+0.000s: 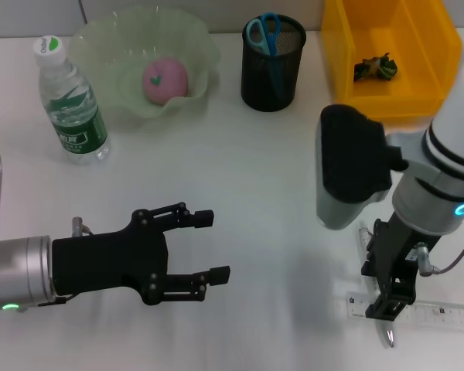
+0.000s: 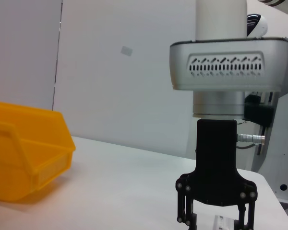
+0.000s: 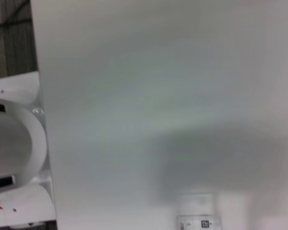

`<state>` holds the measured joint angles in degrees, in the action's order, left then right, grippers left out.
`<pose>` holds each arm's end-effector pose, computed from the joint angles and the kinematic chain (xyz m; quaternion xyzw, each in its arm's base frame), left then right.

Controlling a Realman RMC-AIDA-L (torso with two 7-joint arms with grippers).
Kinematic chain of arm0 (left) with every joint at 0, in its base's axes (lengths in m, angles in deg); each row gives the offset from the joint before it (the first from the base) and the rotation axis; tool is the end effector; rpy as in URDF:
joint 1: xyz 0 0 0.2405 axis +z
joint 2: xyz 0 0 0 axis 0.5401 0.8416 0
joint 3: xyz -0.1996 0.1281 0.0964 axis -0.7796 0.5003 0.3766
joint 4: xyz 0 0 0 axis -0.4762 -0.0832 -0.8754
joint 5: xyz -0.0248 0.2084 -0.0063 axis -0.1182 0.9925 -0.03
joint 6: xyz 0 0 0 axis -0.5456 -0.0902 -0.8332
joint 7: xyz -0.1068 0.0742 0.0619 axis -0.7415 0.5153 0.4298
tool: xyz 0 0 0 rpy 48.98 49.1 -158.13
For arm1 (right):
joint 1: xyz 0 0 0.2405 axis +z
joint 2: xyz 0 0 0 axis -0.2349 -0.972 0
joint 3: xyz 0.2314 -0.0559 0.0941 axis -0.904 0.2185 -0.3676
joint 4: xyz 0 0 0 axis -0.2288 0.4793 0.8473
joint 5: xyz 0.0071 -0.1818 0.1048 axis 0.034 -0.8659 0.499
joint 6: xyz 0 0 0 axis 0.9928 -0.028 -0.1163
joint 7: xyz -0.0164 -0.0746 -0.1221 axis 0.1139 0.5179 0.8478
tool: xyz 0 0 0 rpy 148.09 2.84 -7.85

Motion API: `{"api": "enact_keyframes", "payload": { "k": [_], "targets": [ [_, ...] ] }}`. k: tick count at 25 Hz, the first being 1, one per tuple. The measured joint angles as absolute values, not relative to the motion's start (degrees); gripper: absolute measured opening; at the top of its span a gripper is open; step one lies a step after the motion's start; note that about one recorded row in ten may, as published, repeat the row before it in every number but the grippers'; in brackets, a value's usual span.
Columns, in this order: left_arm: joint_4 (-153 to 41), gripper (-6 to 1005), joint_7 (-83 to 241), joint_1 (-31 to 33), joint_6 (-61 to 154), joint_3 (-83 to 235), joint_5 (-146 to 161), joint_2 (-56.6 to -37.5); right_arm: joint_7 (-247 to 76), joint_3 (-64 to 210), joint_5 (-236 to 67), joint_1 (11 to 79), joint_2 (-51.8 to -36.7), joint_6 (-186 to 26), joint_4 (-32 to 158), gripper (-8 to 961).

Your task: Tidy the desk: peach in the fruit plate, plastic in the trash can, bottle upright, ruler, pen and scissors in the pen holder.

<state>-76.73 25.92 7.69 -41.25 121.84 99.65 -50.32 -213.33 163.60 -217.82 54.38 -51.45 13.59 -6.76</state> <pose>-0.2751 0.2597 -0.0453 -0.9446 -0.1112 -0.3026 0.0624 0.1602 0.3031 -0.0508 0.9336 -0.0842 0.3464 0.0365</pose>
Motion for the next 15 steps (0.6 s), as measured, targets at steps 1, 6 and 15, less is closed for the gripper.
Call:
{"api": "enact_keyframes", "payload": {
  "k": [1,6,15],
  "targets": [
    [-76.7,832,25.9,7.7,-41.3,121.8,99.7,-50.29,-214.9,165.3,-218.3,54.4,-51.45,13.4,-7.4,546],
    [-76.8,831,25.3,7.7,-41.2,121.8,99.7,-50.27,-217.0,167.6,-218.3,54.3,-51.45,13.4,-8.8,607],
    [-76.8,831,25.3,7.7,-41.2,121.7,99.7,-50.33,-218.2,169.5,-217.8,53.7,-51.45,13.2,-10.2,597]
  ]
}}
